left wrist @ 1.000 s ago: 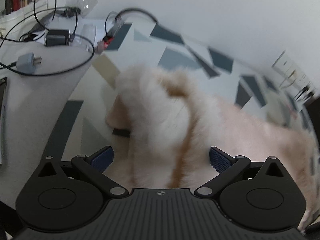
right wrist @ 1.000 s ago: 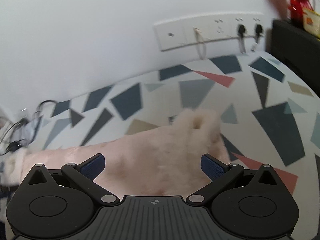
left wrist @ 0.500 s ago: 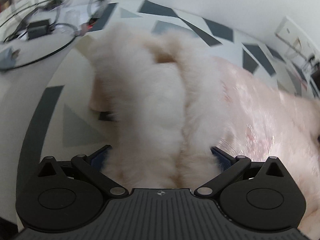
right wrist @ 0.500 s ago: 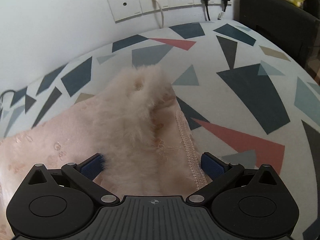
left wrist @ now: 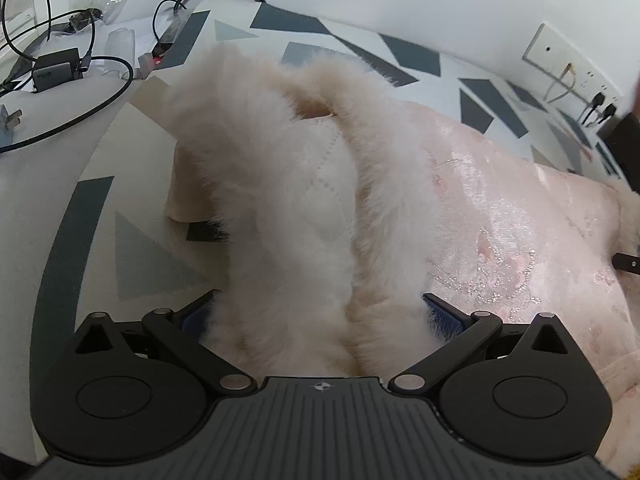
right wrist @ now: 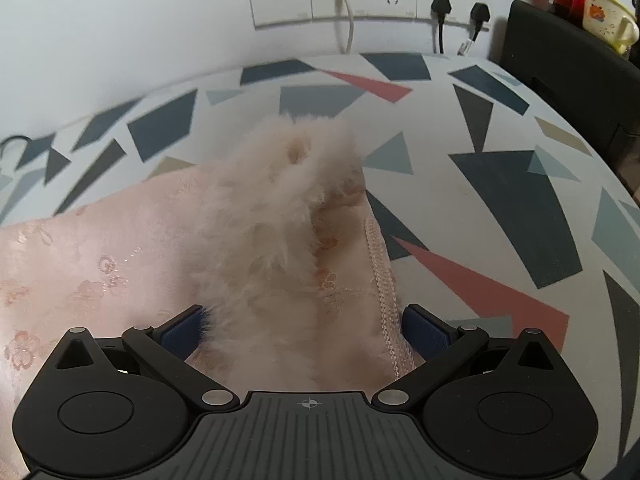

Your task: Fold clothes

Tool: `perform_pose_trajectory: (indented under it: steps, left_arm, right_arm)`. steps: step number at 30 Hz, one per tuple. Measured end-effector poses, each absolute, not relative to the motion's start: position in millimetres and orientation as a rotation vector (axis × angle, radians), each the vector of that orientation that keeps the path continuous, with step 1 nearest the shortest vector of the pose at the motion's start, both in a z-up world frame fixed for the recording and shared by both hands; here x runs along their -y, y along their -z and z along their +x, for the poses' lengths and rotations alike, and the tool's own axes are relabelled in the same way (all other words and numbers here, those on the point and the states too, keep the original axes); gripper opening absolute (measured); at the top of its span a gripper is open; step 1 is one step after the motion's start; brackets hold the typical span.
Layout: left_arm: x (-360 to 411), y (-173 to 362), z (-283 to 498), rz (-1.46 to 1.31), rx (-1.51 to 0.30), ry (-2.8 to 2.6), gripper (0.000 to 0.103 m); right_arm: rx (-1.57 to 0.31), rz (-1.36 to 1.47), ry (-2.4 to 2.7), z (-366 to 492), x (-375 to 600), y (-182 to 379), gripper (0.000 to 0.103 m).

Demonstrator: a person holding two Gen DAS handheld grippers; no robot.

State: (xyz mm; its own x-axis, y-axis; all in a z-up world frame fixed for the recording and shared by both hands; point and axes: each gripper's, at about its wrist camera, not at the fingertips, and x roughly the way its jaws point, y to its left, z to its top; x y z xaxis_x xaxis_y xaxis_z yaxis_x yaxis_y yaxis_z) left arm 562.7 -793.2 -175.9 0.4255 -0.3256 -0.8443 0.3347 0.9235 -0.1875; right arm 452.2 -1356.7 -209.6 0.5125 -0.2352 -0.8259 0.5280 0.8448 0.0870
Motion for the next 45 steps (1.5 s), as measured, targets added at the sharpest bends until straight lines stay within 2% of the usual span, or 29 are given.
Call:
perform_pose_trajectory:
  steps: [9, 30, 45]
  left_arm:
    - [806, 178, 576, -0.003, -1.081, 0.357, 0.103]
    - [805, 179, 569, -0.039, -1.024, 0.317, 0.103]
    - [804, 177, 573, -0.018, -1.056, 0.340, 0.103]
  right_arm:
    - [-0.960, 0.366, 0.521, 464, 1360, 212, 0.102]
    - [-0.891, 0.310, 0.478, 457, 1358, 217, 0.102]
    - [-0.886, 0.372, 0.461, 452, 1367, 213, 0.102]
